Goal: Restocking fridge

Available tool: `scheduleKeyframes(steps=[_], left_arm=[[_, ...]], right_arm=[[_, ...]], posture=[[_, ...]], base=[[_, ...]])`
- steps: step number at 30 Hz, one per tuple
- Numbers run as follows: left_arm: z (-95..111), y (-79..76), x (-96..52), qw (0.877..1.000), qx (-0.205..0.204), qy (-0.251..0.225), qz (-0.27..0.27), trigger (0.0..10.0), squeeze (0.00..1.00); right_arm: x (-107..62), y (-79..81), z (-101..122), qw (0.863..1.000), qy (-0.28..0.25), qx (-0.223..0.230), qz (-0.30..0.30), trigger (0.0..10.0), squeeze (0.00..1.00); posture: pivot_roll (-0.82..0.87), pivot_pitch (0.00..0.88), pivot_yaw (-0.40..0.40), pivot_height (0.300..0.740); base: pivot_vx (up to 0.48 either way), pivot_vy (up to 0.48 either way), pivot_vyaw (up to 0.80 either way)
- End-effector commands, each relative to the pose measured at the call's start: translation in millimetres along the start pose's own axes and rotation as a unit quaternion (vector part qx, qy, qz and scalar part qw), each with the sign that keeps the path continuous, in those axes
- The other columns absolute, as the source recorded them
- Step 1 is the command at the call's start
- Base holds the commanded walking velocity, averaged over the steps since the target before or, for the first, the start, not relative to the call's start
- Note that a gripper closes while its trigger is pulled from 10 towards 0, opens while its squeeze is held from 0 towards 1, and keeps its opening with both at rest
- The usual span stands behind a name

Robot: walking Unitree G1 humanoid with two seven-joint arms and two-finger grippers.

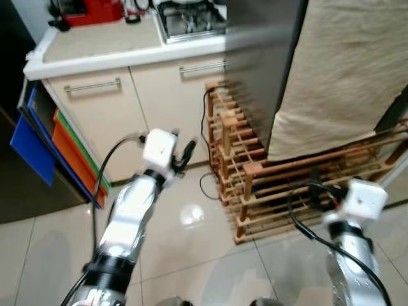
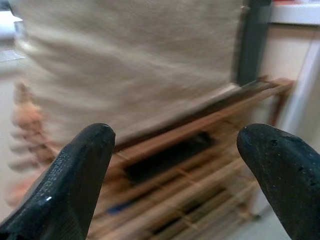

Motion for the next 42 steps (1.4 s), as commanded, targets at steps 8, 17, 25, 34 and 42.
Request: scheduleKeyframes(steps=[8, 17, 25, 34, 42], left_arm=[[11, -30.1, 14.2, 0.998, 0.016, -0.015, -0.056, 10.0, 0.0], [15, -32.4, 22.6, 0.999, 0.028, -0.016, -0.042, 10.0, 0.0], [20, -36.1, 27.3, 0.998, 0.015, -0.044, -0.032, 10.0, 0.0], [36, -41.9, 32.4, 0.995, 0.018, -0.084, -0.044, 10.0, 0.0], [35, -46.7, 33.3, 0.995, 0.027, -0.081, -0.052, 10.0, 0.0]], right_arm=[[17.6, -2.2, 19, 1.0, -0.023, 0.0, 0.002, 10.0, 0.0], [25.2, 16.8, 33, 0.998, -0.056, -0.001, 0.024, 10.0, 0.0], [37.0, 41.2, 45, 0.996, -0.072, 0.016, 0.056, 10.0, 0.0], [38.8, 49.3, 42, 0.996, -0.06, 0.02, 0.07, 10.0, 0.0], [40.3, 54.2, 45, 0.994, -0.073, 0.005, 0.079, 10.0, 0.0]], posture=[[-0.18, 0.0, 0.079, 0.74], [-0.18, 0.0, 0.089, 0.74], [-0.17, 0.0, 0.069, 0.74], [-0.17, 0.0, 0.065, 0.74], [-0.16, 0.0, 0.066, 0.732]], base=[[0.0, -0.295, 0.0], [0.213, -0.403, 0.0], [0.297, -0.374, 0.0], [0.305, -0.366, -0.28], [0.077, -0.092, -0.4]])
Point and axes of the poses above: a point about 5 cm out from each wrist's last joint towards the gripper, its own x axis pointing out of the wrist towards the gripper, its own z axis along the axis of the wrist's last joint, y = z × x, the point moved 1 cm from there along x, pointing out of the wrist towards the gripper, and after that the axes turned 15 degrees about -x, right-handed, at the moved point
